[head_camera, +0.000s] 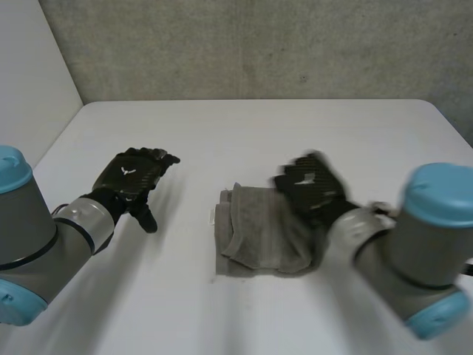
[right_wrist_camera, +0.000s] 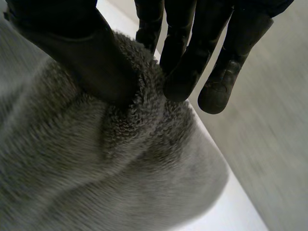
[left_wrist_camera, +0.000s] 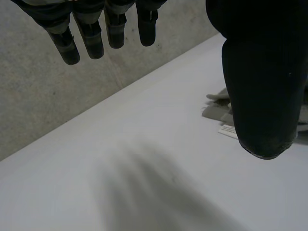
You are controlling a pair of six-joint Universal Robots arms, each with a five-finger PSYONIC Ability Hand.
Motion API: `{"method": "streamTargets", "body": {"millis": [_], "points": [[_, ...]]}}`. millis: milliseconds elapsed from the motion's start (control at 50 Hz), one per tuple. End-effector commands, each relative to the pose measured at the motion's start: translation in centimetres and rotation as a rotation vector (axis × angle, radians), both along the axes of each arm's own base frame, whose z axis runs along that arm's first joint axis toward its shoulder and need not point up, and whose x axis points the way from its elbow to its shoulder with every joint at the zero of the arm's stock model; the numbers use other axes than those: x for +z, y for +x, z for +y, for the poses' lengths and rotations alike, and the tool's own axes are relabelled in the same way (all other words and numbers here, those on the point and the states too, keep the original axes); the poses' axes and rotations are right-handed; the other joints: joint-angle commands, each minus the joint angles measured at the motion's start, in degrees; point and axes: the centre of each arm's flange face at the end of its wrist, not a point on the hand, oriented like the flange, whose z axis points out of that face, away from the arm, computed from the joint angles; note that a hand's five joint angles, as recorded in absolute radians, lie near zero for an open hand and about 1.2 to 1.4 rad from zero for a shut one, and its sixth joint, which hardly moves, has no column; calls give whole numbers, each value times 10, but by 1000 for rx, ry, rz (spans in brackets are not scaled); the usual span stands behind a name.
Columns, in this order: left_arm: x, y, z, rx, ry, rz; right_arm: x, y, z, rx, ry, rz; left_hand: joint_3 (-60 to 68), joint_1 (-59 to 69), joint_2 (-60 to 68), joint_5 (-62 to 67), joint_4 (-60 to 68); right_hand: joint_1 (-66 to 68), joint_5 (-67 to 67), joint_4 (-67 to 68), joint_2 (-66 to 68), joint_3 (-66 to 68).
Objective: Fold the towel.
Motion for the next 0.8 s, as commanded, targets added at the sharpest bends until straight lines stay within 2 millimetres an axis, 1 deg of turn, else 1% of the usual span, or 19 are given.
{"method": "streamTargets", "body": {"millis": [20,60,120,160,180,220,280,320,340,380,440,460,480,580,600,640,660,700,800], "points": [[9,1,0,9,-11,34,-28,72,66,293,-30,73,4,0,5,-16,5,66,49,31,99,32],[12,1,0,13,-12,46,-46,79,76,330,-51,147,4,0,5,-16,5,66,49,31,99,32],[20,1,-2,22,-26,77,-46,79,75,329,-60,166,6,2,7,-14,7,27,9,-9,59,-8],[29,1,-3,34,-20,128,-36,76,73,298,-35,157,6,2,7,-14,7,-634,-651,-669,-601,-668],[29,1,-3,34,-20,128,-36,76,73,297,-35,157,6,2,7,-14,7,-634,-651,-669,-601,-668],[40,-2,-6,41,-15,192,-8,70,69,217,22,51,8,3,9,-13,8,-634,-651,-669,-601,-668],[46,-5,-7,41,-9,219,3,61,58,154,72,-29,10,5,11,-11,10,-634,-651,-669,-601,-668],[58,-13,-6,34,15,271,20,33,27,9,178,-178,10,5,11,-11,10,-634,-651,-669,-601,-668],[58,-13,-6,34,15,272,20,33,27,9,178,-179,10,5,11,-11,10,-634,-651,-669,-601,-668],[64,-26,-3,17,50,308,34,3,2,-118,255,-311,18,13,19,-2,18,-634,-651,-669,-601,-668],[60,-37,-1,0,82,317,37,-8,-6,-163,290,-364,20,15,21,-1,20,-634,-651,-669,-601,-668],[54,-51,5,-21,119,320,37,-17,-13,-199,323,-398,20,15,21,-1,20,-634,-651,-669,-601,-668],[48,-64,10,-33,152,321,35,-23,-17,-224,367,-414,20,15,21,-1,20,-634,-651,-669,-601,-668],[17,-81,14,33,247,279,18,-29,-20,-230,496,-380,15,10,16,-6,15,-634,-651,-669,-601,-668],[17,-81,14,33,247,279,18,-29,-20,-230,496,-380,15,10,16,-6,15,-634,-651,-669,-601,-668],[-8,-82,14,100,290,220,-1,-23,-24,-223,572,-340,6,2,7,-14,7,-634,-651,-669,-601,-668],[-9,-82,14,100,290,219,-1,-23,-24,-223,572,-340,6,2,7,-14,7,-634,-651,-669,-601,-668],[-30,-81,17,142,320,165,-18,-19,-27,-229,624,-308,5,0,6,-16,5,-634,-651,-669,-601,-668],[-52,-74,23,177,364,110,-42,-12,-34,-227,654,-246,5,0,6,-16,5,-634,-651,-669,-601,-668]]}}
